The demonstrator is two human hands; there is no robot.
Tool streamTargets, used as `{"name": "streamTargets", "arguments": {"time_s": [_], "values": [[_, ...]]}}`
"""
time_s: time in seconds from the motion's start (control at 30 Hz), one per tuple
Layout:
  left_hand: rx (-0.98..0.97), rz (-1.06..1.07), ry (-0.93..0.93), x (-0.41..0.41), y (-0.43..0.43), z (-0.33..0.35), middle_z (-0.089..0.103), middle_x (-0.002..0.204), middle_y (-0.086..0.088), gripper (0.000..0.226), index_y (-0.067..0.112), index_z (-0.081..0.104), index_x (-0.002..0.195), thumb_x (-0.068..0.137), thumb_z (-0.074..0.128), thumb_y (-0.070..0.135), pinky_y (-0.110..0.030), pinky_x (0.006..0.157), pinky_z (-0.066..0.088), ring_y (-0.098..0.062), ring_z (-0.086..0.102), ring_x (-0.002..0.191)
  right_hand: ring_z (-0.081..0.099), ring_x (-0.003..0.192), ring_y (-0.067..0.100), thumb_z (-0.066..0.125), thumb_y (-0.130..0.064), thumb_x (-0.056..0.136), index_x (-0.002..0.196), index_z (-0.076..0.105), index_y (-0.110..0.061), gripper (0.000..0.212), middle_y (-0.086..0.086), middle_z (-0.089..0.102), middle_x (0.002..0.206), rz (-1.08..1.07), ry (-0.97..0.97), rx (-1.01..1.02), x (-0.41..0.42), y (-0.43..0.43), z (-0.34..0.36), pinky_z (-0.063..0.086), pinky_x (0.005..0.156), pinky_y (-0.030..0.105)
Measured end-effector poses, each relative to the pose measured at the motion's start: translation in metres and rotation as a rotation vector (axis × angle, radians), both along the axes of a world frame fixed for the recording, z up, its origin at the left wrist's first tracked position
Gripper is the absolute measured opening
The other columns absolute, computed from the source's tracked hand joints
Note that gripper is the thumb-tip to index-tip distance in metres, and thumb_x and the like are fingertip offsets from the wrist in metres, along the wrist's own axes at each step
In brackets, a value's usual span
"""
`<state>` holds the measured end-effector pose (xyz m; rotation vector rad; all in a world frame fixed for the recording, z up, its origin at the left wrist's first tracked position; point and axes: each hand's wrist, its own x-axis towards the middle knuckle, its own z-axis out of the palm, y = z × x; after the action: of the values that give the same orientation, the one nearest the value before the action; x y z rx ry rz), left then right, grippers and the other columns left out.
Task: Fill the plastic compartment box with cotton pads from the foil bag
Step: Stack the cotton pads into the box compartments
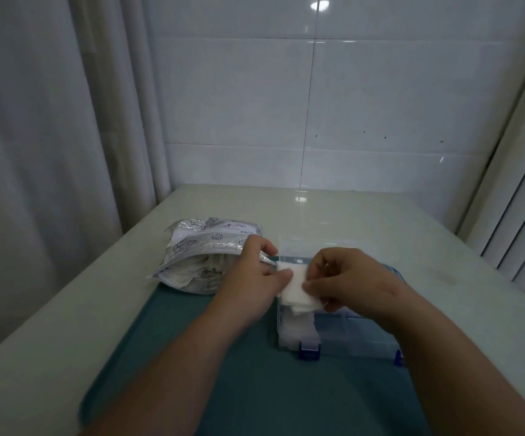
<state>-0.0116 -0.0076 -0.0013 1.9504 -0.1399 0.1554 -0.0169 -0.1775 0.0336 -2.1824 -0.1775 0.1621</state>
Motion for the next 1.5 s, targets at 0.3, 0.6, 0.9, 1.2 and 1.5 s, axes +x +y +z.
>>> {"name": "streamTargets", "arguments": {"time_s": [0.3,0.6,0.9,1.2,1.5], "values": [[0.437,-0.078,-0.052,-0.003,0.005,0.002,0.052,0.065,0.010,0.010,0.030,0.061,0.079,0.086,0.067,0.033,-0.025,0.055,0.034,-0.003,0.048,0.060,0.066,0.059,0.017,0.072,-0.002,0.081,0.088,0.066,0.000,0.010,0.017,0.069,0.077,0.028,0.141,-0.037,-0.002,-0.001,-0.004,0.061,0.066,0.034],[0.675,-0.100,-0.033,-0.011,0.003,0.008,0.052,0.077,0.018,0.020,0.038,0.075,0.089,0.070,0.074,0.031,-0.021,0.065,0.042,-0.002,0.055,0.078,0.064,0.054,0.013,0.076,-0.004,0.079,0.084,0.071,-0.008,0.008,0.019,0.072,0.087,0.013,0.163,-0.221,0.000,0.006,-0.011,0.058,0.055,0.024],[0.758,-0.083,-0.072,-0.014,-0.001,0.006,0.049,0.089,0.014,0.030,0.041,0.073,0.104,0.074,0.074,0.036,-0.020,0.065,0.036,-0.004,0.048,0.081,0.060,0.075,0.008,0.079,-0.019,0.075,0.085,0.073,-0.033,0.019,-0.011,0.062,0.094,0.059,0.033,-0.461,-0.001,0.012,-0.012,0.058,0.078,0.028],[0.858,-0.014,-0.137,-0.013,0.000,0.008,0.052,0.105,0.014,0.036,0.044,0.067,0.107,0.072,0.073,0.049,-0.025,0.073,0.036,-0.009,0.054,0.099,0.069,0.061,0.011,0.080,-0.017,0.074,0.099,0.066,-0.027,0.030,0.002,0.072,0.076,0.009,0.045,-0.480,-0.003,0.007,-0.002,0.060,0.062,0.024],[0.869,-0.030,-0.118,-0.011,-0.001,0.006,0.055,0.116,0.010,0.036,0.041,0.067,0.114,0.077,0.070,0.041,-0.025,0.078,0.040,-0.013,0.055,0.105,0.067,0.081,0.011,0.080,-0.031,0.074,0.117,0.068,-0.031,0.044,-0.004,0.072,0.102,0.061,0.012,-0.572,0.000,0.012,-0.007,0.057,0.083,0.031]]}}
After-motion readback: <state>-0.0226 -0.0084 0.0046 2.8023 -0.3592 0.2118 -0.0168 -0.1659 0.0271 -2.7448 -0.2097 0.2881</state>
